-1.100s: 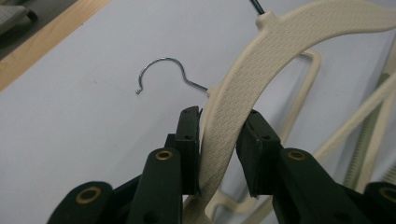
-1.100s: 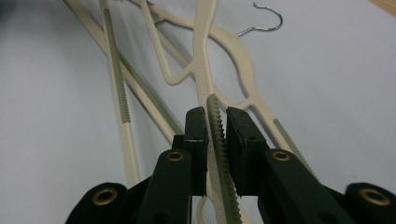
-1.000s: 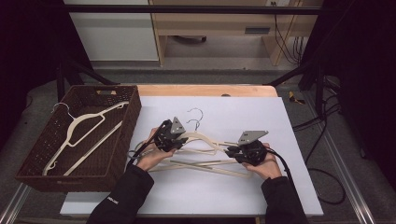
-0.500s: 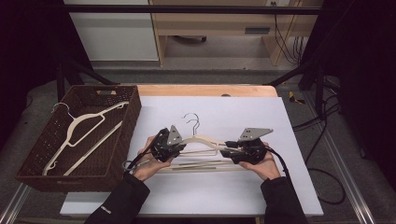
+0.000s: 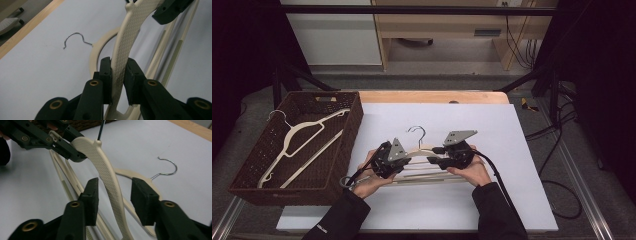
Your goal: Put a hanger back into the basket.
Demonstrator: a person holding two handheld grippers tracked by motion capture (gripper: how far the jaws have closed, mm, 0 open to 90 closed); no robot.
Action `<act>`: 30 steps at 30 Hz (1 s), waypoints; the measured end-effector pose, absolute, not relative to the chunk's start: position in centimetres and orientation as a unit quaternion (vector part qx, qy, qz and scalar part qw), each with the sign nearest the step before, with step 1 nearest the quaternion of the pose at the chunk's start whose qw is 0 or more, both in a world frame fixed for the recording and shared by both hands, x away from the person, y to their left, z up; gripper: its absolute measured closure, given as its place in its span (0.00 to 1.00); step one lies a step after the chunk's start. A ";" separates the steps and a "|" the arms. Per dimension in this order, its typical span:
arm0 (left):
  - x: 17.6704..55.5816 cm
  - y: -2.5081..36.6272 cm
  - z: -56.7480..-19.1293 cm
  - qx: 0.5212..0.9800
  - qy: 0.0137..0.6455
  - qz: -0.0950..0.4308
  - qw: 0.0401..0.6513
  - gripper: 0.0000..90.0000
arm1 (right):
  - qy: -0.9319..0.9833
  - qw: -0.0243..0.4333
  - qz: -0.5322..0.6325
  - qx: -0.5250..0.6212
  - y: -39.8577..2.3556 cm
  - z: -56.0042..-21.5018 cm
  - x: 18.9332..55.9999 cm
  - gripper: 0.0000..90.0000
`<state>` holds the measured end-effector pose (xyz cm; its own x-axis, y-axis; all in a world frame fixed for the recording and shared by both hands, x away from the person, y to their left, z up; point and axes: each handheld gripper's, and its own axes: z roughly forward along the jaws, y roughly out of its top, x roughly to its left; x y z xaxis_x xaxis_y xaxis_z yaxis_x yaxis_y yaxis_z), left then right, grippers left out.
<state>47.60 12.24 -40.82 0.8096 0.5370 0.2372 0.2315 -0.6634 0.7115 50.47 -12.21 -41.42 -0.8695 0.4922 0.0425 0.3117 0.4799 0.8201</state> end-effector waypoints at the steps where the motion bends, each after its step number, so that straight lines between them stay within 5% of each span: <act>1: 47.6 12.3 -40.8 0.886 0.217 0.216 0.349 0.86 | 0.856 0.096 0.452 0.233 -12.1 -41.5 50.5 0.71; 9: 47.0 12.6 -40.3 0.888 0.216 0.187 0.360 0.84 | 0.869 0.066 0.455 0.183 -12.3 -41.0 50.1 0.86; 20: 45.4 14.5 -37.9 0.872 0.209 0.109 0.429 0.56 | 0.873 0.018 0.473 0.119 -12.6 -39.4 47.2 0.97; 30: 44.6 13.9 -36.7 0.888 0.170 0.096 0.416 0.63 | 0.875 0.017 0.473 0.099 -13.1 -37.9 46.0 0.97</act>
<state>44.58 13.88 -36.70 0.9239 0.3814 0.0305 0.2210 -0.5971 0.7711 45.97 -13.09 -37.86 -0.9796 0.1899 0.0650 0.1584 0.5328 0.8313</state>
